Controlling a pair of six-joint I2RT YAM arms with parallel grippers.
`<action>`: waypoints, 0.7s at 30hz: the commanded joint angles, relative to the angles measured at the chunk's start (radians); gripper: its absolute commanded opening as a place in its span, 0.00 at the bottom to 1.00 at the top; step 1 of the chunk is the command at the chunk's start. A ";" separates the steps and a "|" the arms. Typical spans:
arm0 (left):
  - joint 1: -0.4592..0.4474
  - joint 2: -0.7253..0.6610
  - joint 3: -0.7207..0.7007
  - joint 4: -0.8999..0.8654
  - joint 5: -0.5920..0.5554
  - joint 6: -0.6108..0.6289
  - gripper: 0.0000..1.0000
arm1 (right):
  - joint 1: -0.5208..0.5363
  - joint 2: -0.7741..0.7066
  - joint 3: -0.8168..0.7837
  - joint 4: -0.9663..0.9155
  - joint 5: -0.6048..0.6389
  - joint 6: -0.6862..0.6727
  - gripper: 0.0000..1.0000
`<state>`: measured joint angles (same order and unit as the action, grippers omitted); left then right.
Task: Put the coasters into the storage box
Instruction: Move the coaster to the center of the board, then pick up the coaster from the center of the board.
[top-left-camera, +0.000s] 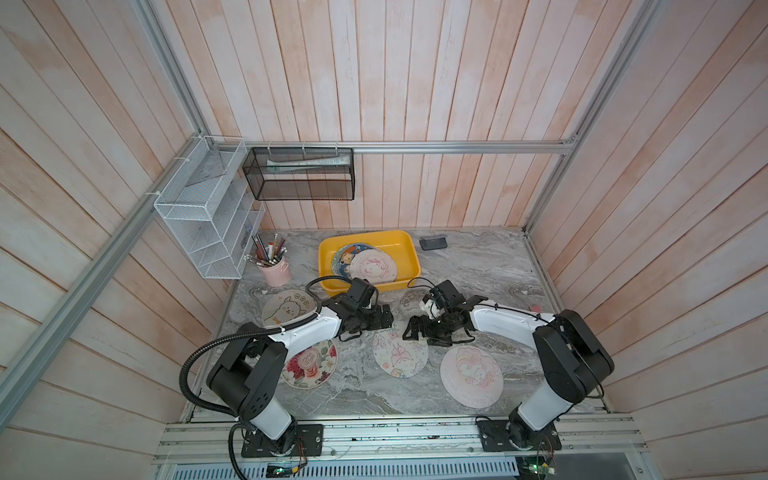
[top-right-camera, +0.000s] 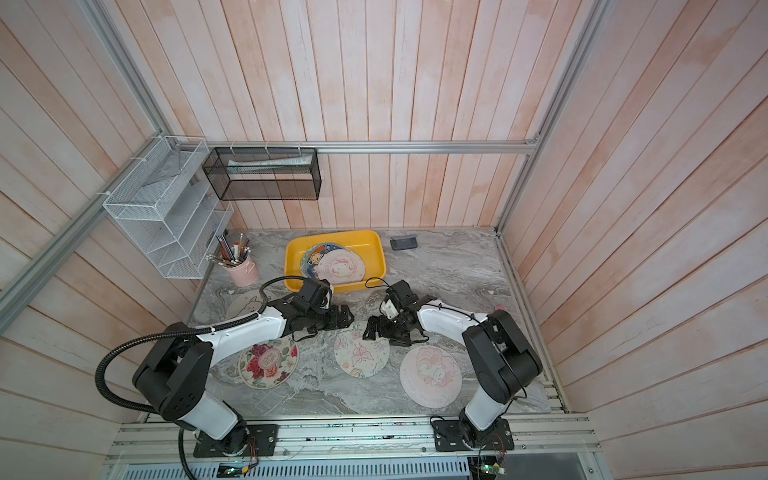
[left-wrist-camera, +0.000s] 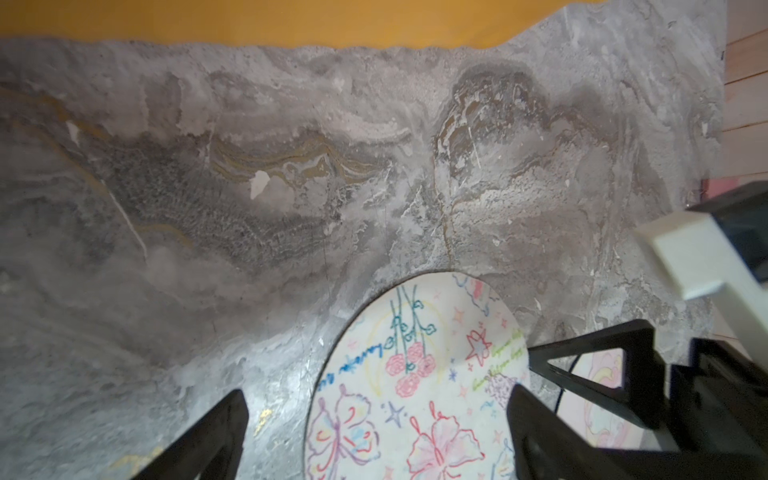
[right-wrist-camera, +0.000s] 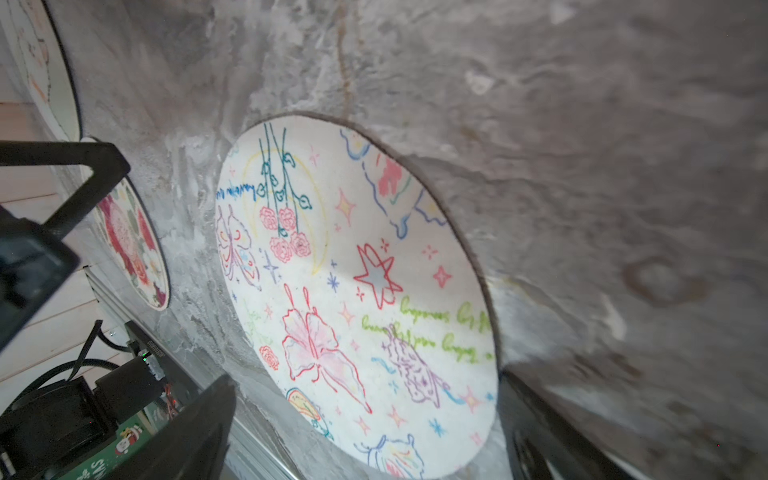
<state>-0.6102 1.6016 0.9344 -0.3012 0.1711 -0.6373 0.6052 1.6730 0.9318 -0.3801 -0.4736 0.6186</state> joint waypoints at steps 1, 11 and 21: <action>-0.005 -0.037 -0.029 -0.048 -0.026 0.000 0.98 | 0.013 0.042 0.020 -0.028 0.034 0.011 0.98; -0.045 -0.016 -0.048 -0.194 0.011 0.016 0.83 | 0.013 -0.001 0.002 -0.139 0.127 -0.042 0.85; -0.073 0.056 -0.027 -0.233 0.019 0.023 0.59 | 0.013 0.006 -0.019 -0.122 0.136 -0.020 0.72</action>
<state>-0.6773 1.6230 0.8955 -0.5003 0.1791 -0.6262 0.6140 1.6661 0.9306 -0.4530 -0.3744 0.5972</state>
